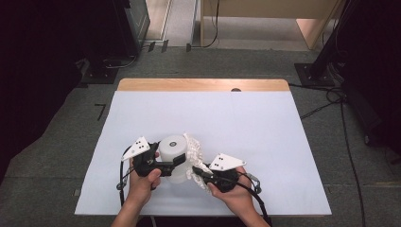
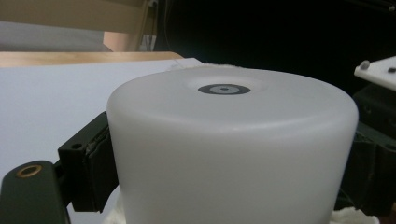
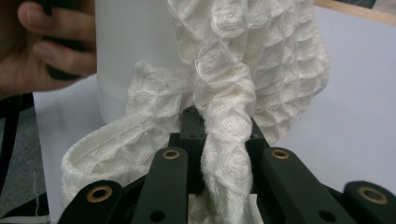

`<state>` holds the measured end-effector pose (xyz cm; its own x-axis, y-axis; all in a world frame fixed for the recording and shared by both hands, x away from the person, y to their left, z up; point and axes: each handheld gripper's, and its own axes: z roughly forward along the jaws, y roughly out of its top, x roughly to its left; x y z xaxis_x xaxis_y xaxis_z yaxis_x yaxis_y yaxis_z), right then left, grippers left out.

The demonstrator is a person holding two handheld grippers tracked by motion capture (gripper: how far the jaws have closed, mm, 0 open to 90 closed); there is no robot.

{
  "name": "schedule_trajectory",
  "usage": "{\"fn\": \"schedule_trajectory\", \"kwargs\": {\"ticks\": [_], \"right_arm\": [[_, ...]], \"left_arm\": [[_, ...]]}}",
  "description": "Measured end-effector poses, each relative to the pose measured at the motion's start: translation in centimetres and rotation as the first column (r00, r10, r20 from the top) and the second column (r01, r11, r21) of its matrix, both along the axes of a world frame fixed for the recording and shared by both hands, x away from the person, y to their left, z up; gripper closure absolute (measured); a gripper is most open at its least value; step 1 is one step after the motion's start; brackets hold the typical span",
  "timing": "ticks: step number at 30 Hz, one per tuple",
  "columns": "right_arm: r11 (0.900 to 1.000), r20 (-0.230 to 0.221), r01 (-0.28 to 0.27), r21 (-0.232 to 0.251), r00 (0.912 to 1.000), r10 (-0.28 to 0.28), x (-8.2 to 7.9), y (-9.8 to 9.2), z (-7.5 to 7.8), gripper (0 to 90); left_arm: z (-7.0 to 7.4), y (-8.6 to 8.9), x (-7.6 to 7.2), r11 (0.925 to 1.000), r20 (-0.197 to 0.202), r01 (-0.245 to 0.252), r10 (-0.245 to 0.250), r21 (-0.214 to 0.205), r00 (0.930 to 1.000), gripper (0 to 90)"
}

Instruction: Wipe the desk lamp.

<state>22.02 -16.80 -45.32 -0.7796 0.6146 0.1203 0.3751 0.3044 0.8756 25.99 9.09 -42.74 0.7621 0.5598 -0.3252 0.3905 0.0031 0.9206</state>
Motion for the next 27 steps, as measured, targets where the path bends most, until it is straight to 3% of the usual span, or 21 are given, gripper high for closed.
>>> {"fn": "schedule_trajectory", "kwargs": {"ticks": [5,10,15,18,21,26,27], "right_arm": [[0.9997,-0.006,0.024,0.001,0.9997,-0.024,0.4,-0.6,0.0,77.7],[0.9924,-0.002,0.114,0.046,0.9935,-0.114,1.3,-3.1,1.1,77.6],[0.9835,0.021,0.162,0.079,0.9862,-0.164,1.7,-5.2,2.1,77.6],[0.9784,0.024,0.185,0.092,0.9818,-0.188,1.8,-6.1,2.4,77.7],[0.9758,0.026,0.197,0.095,0.9794,-0.2,1.9,-6.5,2.4,77.7],[0.975,0.021,0.201,0.096,0.9789,-0.203,1.9,-6.6,2.4,77.6],[0.9755,0.022,0.199,0.093,0.9791,-0.202,1.9,-6.5,2.4,77.7]], "left_arm": [[-0.1,-0.2,0.1,0.9983,0.015,-0.049,0.048,0.032,0.9987,8.7],[-1.0,-1.1,0.5,0.9837,0.06,-0.138,0.132,0.116,0.9895,8.6],[-2.4,-2.0,0.7,0.9532,0.175,-0.224,0.19,0.203,0.9661,8.6],[-3.3,-2.6,0.9,0.9294,0.205,-0.256,0.205,0.265,0.957,8.5],[-3.6,-2.7,0.6,0.9228,0.232,-0.267,0.206,0.277,0.9506,8.4],[-3.8,-3.0,-0.3,0.8975,0.273,-0.311,0.229,0.312,0.9344,7.1],[-3.8,-3.0,-0.3,0.8959,0.269,-0.315,0.235,0.313,0.9341,6.5]]}}
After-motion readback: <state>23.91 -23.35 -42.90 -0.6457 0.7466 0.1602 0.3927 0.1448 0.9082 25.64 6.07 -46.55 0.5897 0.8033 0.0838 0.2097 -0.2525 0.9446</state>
